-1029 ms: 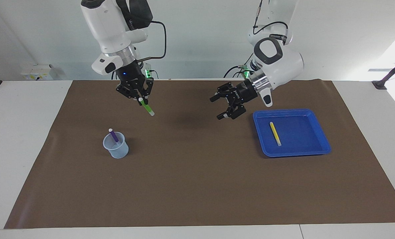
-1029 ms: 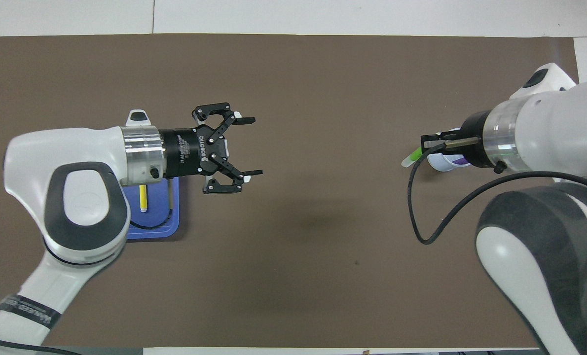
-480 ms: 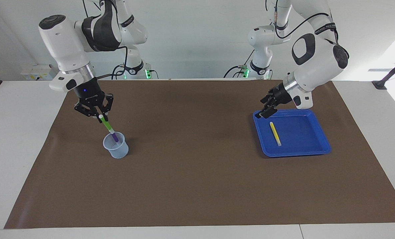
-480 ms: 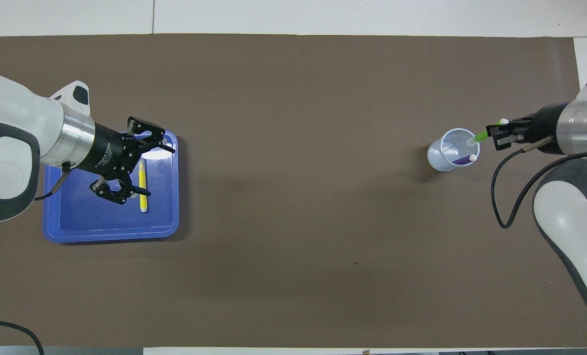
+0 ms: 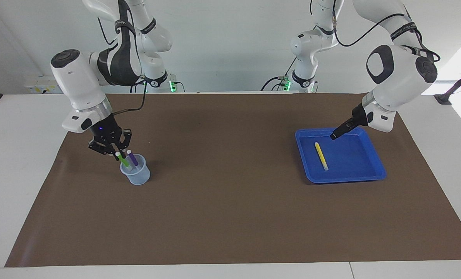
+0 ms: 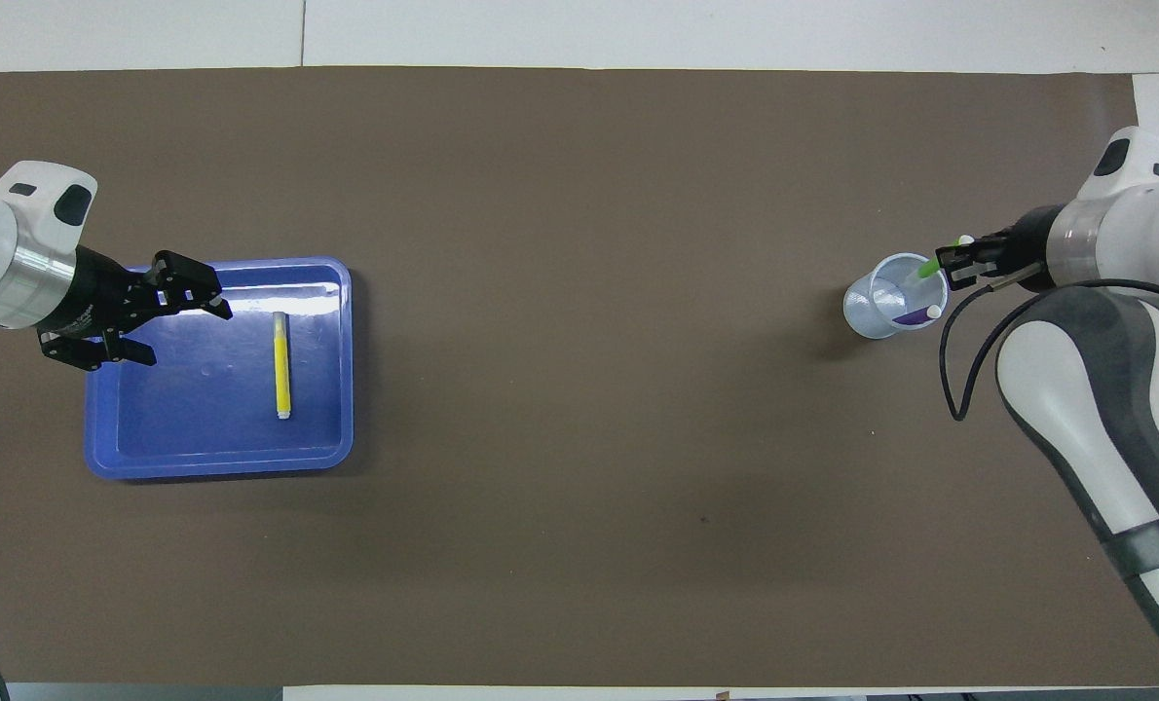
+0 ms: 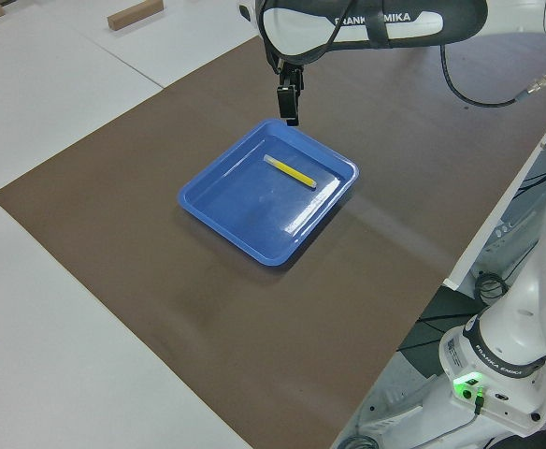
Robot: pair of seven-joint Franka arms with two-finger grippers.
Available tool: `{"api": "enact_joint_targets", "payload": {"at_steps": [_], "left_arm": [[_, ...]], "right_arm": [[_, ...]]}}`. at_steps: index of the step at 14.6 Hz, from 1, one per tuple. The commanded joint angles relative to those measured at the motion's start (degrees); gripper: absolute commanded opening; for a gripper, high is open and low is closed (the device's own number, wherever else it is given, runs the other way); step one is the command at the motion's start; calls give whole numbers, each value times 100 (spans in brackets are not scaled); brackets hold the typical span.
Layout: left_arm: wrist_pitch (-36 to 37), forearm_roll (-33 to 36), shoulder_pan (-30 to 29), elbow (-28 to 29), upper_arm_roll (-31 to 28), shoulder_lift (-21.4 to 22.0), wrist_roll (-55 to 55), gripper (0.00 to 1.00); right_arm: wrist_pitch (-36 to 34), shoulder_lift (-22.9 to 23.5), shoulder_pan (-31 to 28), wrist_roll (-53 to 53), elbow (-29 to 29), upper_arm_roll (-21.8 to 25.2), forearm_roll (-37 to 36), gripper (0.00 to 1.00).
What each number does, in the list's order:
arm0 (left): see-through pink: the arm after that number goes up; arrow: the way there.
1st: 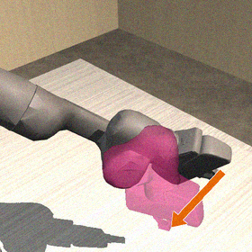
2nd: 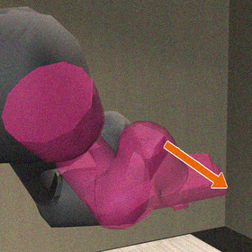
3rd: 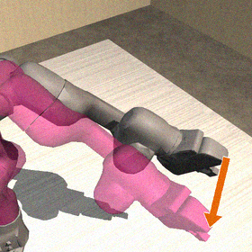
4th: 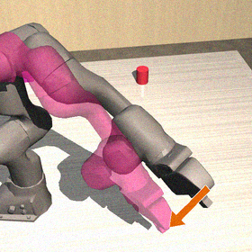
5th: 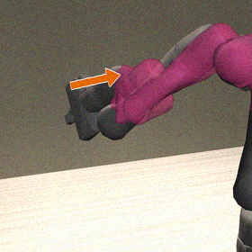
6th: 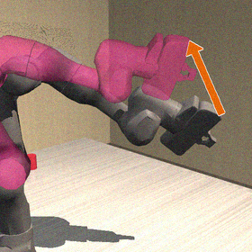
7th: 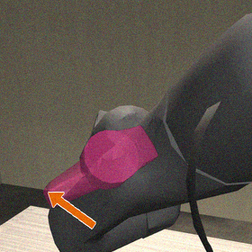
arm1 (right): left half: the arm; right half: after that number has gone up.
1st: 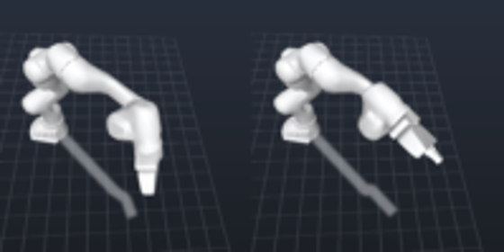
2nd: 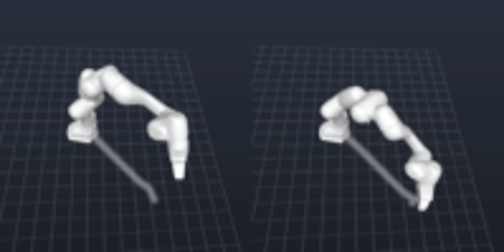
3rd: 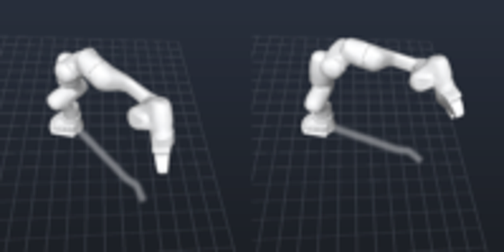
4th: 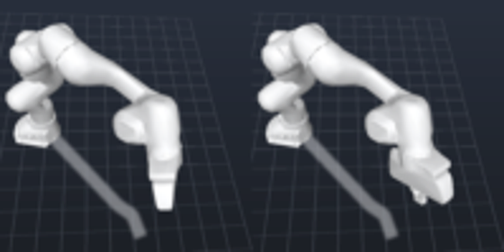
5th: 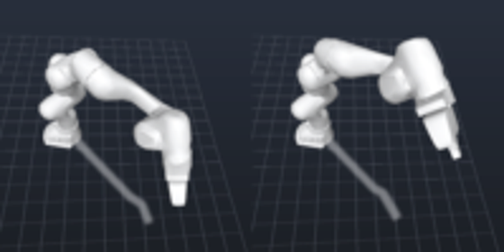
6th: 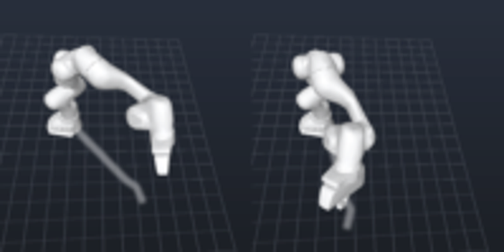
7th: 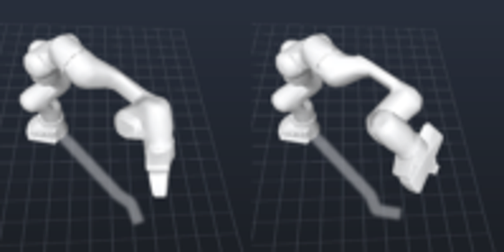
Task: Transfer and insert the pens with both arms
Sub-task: 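Grasp the yellow pen with the left gripper while the right gripper withdraws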
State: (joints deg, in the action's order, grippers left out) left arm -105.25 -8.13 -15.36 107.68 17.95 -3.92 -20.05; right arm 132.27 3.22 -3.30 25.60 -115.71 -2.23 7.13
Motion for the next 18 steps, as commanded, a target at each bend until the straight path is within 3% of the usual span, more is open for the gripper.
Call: {"api": "enact_joint_targets", "payload": {"at_steps": [1,3,7,11,12,13,14,16,18], "left_arm": [[-644,600,24,156,51,-283,851,100],[-900,847,77,200,51,-477,1256,100],[-1751,1120,349,911,51,-504,1355,100],[-1920,1181,516,1123,51,-636,1320,98],[-1929,1321,516,1167,51,-662,1320,96],[-1929,1427,516,1193,51,-749,1311,94],[-1946,1436,516,1202,51,-776,1320,91],[-2095,1437,516,1333,51,-803,1232,87],[-2254,1437,569,1387,51,-908,1118,84]], "right_arm": [[570,-58,-74,77,-460,-58,-107,0],[800,-128,-83,86,-733,-58,-107,0],[1019,126,-171,112,-769,-67,-107,0],[1029,162,-188,77,-769,-67,-98,0],[1029,162,-188,68,-769,-67,-98,22],[1029,162,-188,16,-769,-67,-89,72],[1029,170,-188,-19,-752,-67,-81,89],[1011,197,-197,-37,-681,-67,-54,100],[932,197,-197,-46,-506,-67,-45,100]]}}
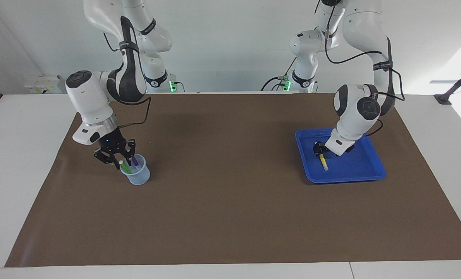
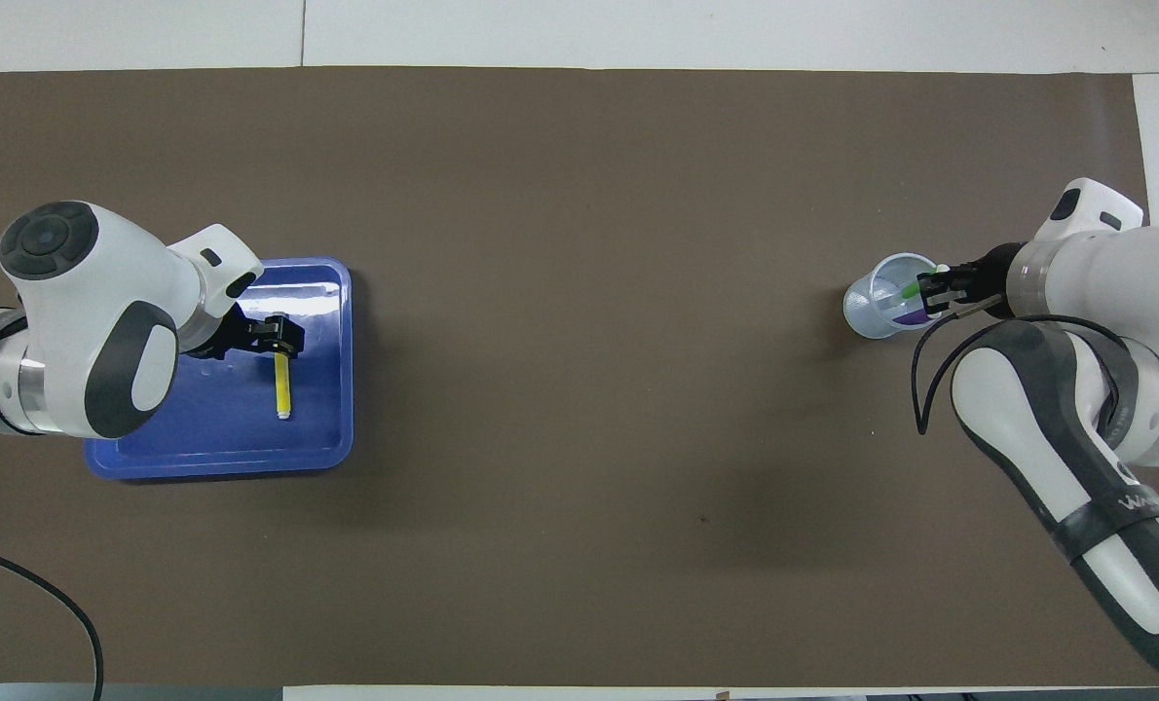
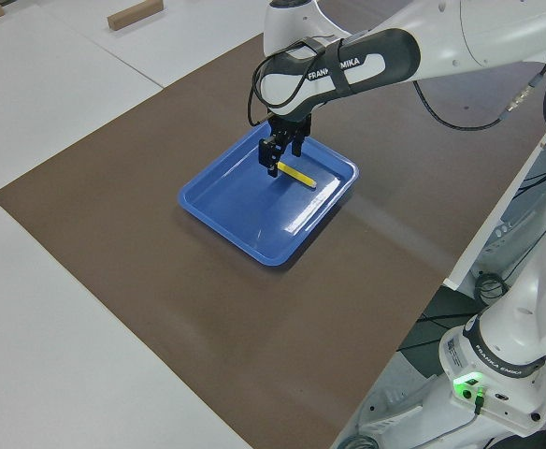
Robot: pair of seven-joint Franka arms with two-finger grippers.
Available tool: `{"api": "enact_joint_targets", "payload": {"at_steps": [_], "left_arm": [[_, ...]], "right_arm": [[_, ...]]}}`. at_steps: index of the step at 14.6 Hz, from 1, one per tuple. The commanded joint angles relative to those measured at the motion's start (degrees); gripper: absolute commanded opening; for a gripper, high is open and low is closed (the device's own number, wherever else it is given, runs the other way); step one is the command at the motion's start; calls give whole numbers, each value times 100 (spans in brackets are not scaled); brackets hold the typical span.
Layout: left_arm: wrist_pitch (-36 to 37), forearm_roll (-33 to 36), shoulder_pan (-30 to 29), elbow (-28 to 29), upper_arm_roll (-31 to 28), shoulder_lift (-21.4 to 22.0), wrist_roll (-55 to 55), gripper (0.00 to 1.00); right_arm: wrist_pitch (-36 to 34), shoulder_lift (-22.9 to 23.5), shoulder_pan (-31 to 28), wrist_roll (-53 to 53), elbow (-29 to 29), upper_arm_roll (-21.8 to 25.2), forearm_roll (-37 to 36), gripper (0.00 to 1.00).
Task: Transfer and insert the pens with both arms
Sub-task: 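Grasp the yellow pen with the left gripper while the right gripper withdraws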
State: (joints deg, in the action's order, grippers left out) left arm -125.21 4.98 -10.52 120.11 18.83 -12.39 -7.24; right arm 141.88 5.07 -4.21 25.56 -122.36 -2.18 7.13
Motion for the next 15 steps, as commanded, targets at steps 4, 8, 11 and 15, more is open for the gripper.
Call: {"api": "enact_joint_targets", "payload": {"at_steps": [4,8,11,15], "left_arm": [[-275,126,138,136,-37,-114,-181,68],[-275,126,129,136,-37,-123,-181,0],[-275,143,86,118,-37,-123,-154,0],[-136,143,42,-82,-37,-175,-128,0]], "right_arm": [[-790,-217,-107,-541,677,-45,-36,100],[-2117,-340,-80,-1377,1555,-28,-115,100],[-3241,-349,-54,-1930,2363,-28,-264,100],[-4315,-340,25,-2546,3103,-98,-695,100]]}}
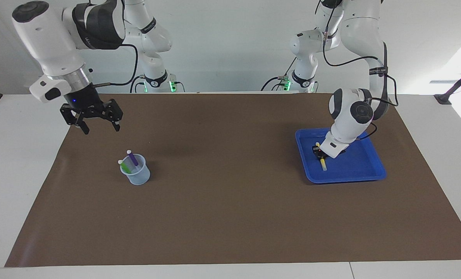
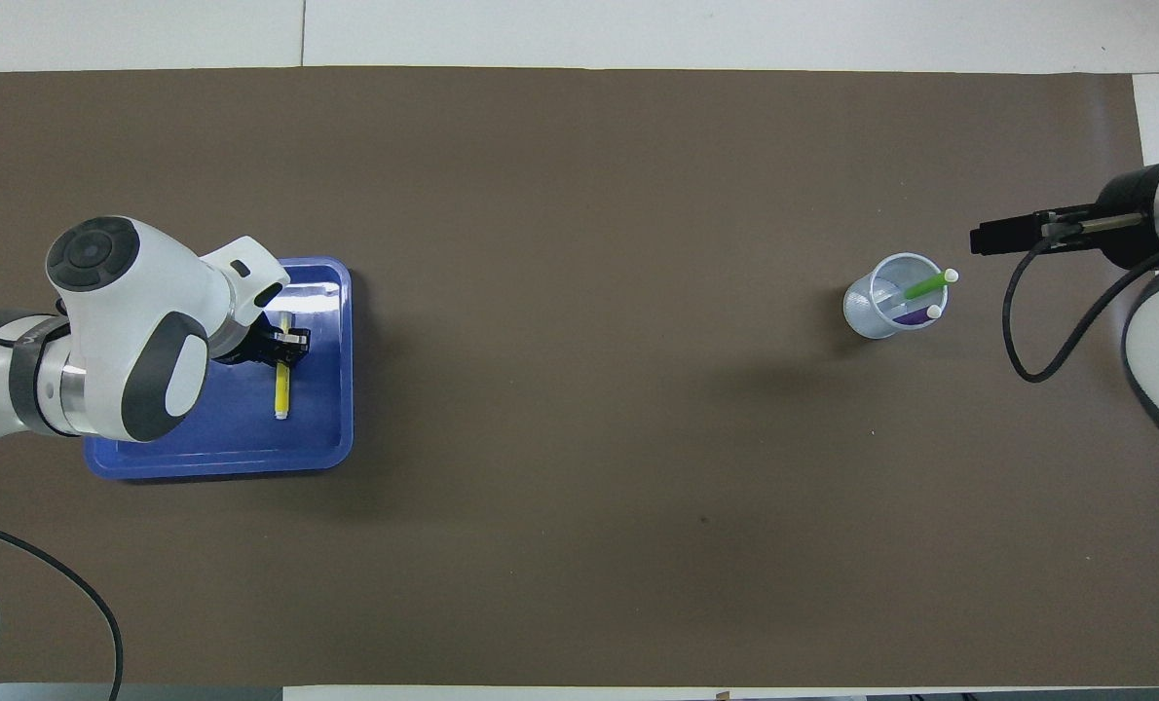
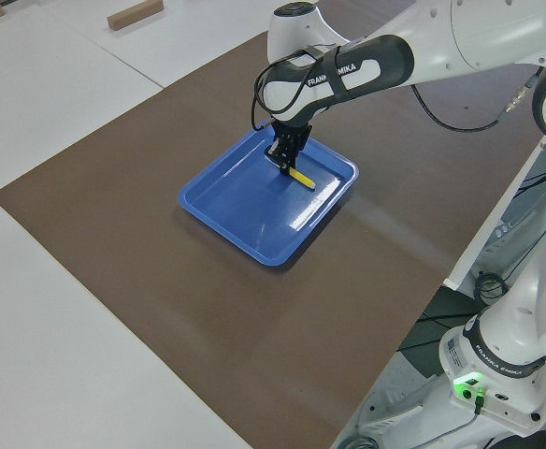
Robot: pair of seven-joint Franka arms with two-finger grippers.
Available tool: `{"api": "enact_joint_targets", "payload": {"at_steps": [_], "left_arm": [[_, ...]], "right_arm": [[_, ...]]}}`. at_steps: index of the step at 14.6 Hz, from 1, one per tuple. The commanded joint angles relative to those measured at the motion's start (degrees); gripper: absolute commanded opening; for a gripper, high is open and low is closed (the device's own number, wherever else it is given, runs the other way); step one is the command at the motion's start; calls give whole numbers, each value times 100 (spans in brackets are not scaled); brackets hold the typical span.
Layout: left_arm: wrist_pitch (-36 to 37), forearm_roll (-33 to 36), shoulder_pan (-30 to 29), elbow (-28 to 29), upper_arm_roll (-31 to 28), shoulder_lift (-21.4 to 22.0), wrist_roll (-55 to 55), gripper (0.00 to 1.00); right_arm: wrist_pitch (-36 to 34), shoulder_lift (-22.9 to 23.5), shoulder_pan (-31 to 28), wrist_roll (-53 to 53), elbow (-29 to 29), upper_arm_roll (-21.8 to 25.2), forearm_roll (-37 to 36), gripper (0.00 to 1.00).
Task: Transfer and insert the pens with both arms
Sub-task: 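Grasp the yellow pen with the left gripper while the right gripper withdraws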
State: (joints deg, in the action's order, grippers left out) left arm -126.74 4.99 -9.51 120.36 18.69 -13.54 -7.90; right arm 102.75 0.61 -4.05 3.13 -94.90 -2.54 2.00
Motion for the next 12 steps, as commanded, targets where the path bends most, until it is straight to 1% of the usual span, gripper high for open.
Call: {"api": "enact_joint_targets", "payload": {"at_steps": [1,3,5,7,8,10,12], "left_arm": [[235,143,-68,-275,-23,-87,-54,0],[998,73,-77,-810,-6,-87,-45,0],[1833,-155,-77,-1399,3,-79,-62,0],[2615,-768,-94,-2031,-14,-79,-132,0],[3054,-1154,-129,-2356,-23,-79,-350,0],[3558,-1971,-270,-2780,-15,-61,-1488,0],[3683,-2946,-279,-2861,-6,-9,-2920,0]], "right_arm": [[-561,106,18,-374,419,-71,-252,100],[-930,133,149,-628,639,-71,-375,100],[-1090,133,168,-848,684,-88,-367,100],[-1213,98,168,-875,684,-158,-358,100],[-1274,72,159,-884,684,-263,-349,100],[-1293,71,159,-884,684,-290,-367,100],[-1292,71,159,-884,684,-291,-367,100]]}}
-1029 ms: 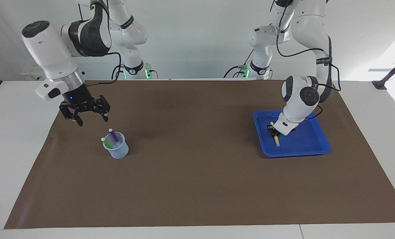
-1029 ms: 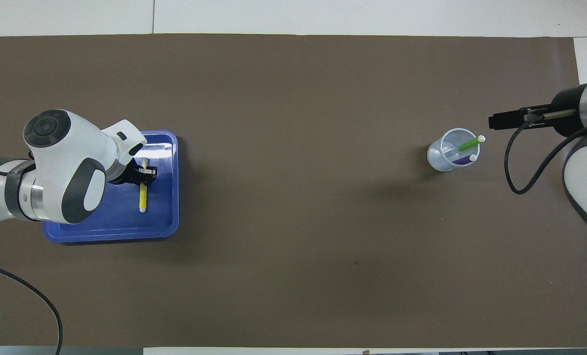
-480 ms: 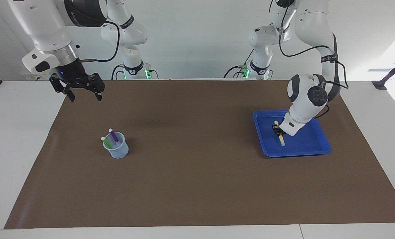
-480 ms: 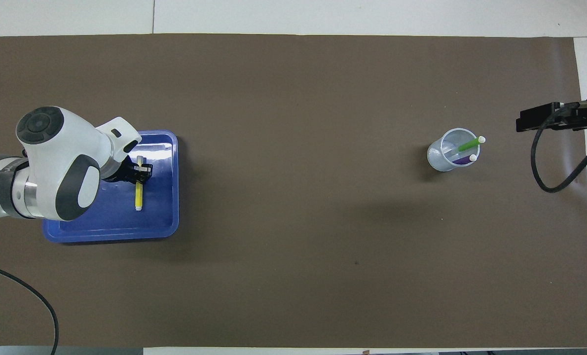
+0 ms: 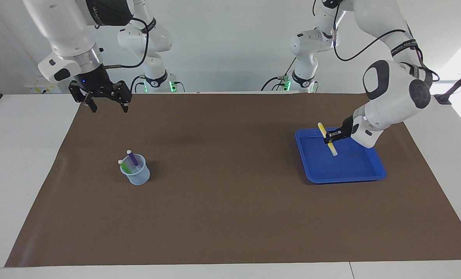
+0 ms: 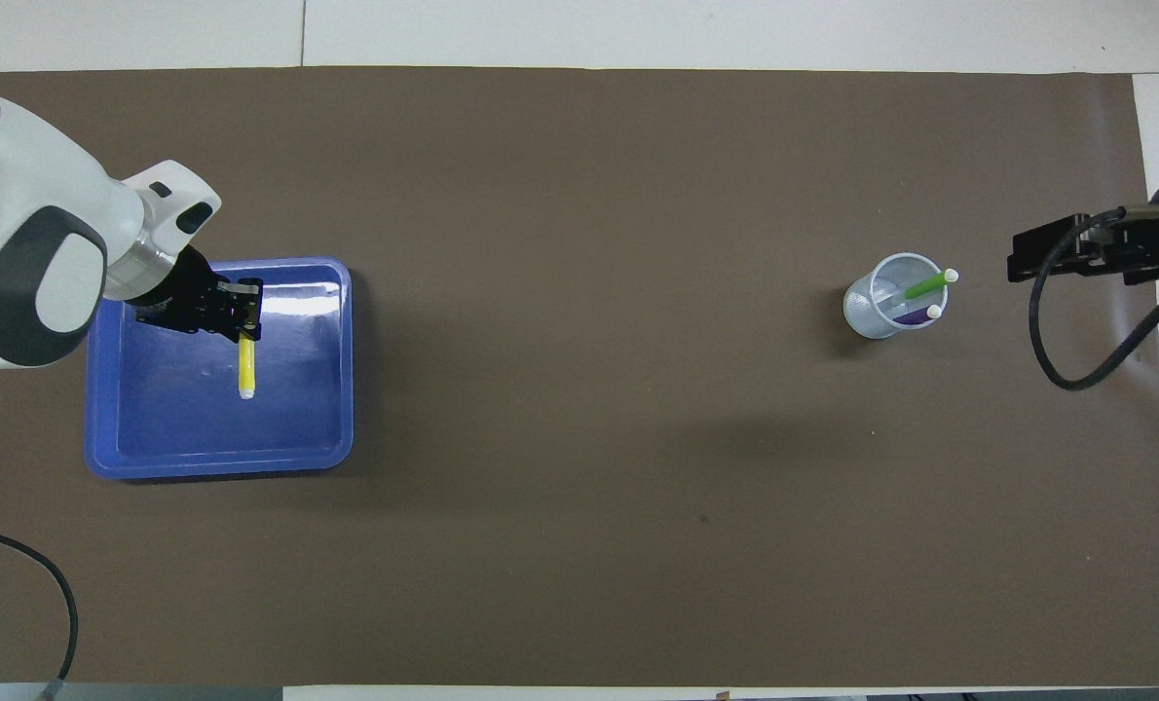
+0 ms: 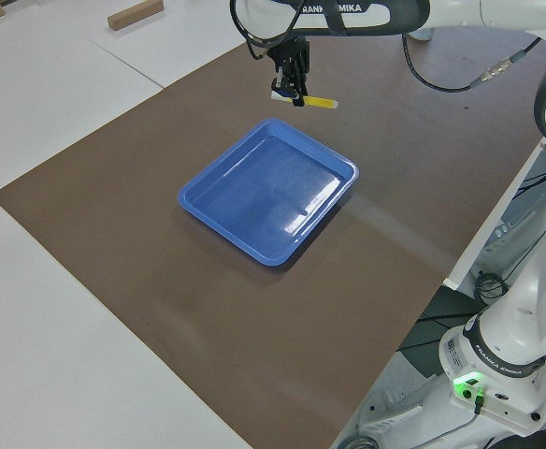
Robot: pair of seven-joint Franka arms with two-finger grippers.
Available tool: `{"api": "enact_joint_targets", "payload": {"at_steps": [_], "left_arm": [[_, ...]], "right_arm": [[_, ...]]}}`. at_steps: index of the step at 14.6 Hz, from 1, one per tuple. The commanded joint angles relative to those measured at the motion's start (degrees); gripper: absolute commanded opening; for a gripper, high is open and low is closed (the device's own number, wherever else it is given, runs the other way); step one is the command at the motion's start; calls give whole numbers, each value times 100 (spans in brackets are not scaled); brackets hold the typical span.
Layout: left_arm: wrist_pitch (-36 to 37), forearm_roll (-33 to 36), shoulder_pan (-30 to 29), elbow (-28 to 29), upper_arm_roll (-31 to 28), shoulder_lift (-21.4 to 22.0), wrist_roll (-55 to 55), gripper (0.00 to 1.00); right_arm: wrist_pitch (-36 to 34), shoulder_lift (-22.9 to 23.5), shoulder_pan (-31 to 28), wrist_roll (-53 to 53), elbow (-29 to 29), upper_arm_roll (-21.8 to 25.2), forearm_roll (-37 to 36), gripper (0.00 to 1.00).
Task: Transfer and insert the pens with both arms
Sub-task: 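Grasp the yellow pen with the left gripper while the right gripper withdraws, then lift the yellow pen and carry it toward the right gripper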
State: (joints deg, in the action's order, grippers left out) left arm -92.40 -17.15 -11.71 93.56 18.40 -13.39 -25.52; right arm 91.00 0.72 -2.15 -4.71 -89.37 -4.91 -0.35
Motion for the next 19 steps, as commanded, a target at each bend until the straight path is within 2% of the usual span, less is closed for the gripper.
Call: {"api": "enact_joint_targets", "payload": {"at_steps": [1,3,5,7,9,12,15,19], "left_arm": [[240,-1120,-60,-180,23,11,-1792,0],[144,-2042,-51,-128,23,47,-3154,0],[3,-2607,36,65,50,143,-3905,0],[-443,-3491,177,695,59,431,-4424,0],[-1127,-4450,466,1443,50,801,-4663,0],[-2428,-5540,1300,2173,59,1092,-4734,0],[-3431,-6439,2091,2307,59,1137,-4734,0],[-3828,-6879,2567,2307,59,1137,-4699,0]], "right_arm": [[-126,60,-31,-101,130,-54,-132,100],[-126,60,-31,-101,130,-54,-97,100],[-126,60,-31,-101,130,-54,-97,100],[-118,52,-40,-92,130,-45,-97,100],[-109,51,-40,-83,121,-37,-79,100],[-65,43,-31,-101,95,-63,17,100],[5,43,-40,-136,86,-98,360,100],[93,51,-40,-136,77,-107,448,100]]}}
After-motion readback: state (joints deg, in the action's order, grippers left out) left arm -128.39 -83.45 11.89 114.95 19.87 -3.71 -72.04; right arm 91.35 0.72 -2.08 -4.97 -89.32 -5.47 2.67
